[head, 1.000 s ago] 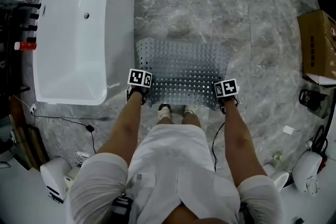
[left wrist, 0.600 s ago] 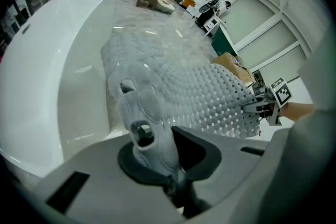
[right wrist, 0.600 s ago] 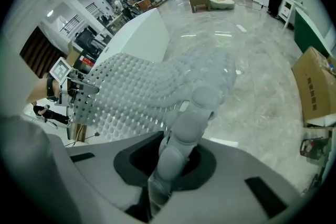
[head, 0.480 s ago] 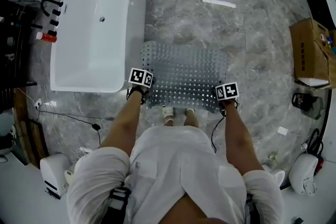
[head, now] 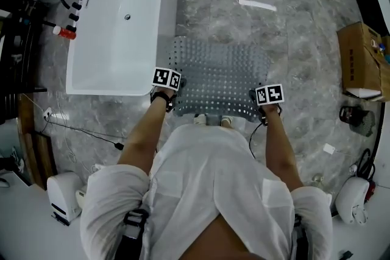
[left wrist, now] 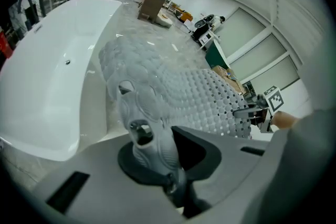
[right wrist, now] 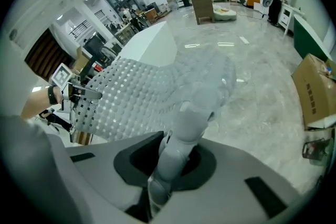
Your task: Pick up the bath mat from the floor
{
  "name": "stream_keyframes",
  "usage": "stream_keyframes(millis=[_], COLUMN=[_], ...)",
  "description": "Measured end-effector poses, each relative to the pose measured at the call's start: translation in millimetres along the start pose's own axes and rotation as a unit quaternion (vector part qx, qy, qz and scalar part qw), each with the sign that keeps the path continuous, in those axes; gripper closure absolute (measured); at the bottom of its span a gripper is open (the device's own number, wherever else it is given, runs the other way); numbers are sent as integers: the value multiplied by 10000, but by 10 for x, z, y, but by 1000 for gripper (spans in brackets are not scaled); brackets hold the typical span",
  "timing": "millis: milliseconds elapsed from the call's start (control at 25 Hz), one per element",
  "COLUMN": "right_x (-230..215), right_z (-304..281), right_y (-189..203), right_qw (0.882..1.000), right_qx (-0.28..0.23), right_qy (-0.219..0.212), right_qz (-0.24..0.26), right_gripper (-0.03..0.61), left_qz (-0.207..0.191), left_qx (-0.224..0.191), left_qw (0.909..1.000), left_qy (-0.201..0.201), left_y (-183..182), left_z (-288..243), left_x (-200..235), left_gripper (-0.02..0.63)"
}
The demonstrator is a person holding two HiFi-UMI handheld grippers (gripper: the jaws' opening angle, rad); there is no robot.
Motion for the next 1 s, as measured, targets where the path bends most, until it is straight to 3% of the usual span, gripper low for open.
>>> stream_keyframes(millis=[600, 1000], right_x=[428, 476], right_z=[521, 524], right_y=[-266, -327], right_qw=[9995, 9994], right_qx=[-318, -299], right_qy=[-9, 29], right_qz=[75, 157], right_gripper=[518, 520], left_qz=[-22, -87], left_qx=[-388, -380], left_qw=[9992, 9992], left_qy=[-101, -80], left_y=[-70, -146], left_z=[582, 590], left_x=[-132, -214], left_gripper=[565, 565])
Point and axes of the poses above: the fingertips, and each gripper's own axes: z backward along the fingers, x to its left, y out of its underside, the point moved 10 cm from there along z, backward along the fingers, and after that the axes turned 4 degrees about -y, right-handed, at the moved point
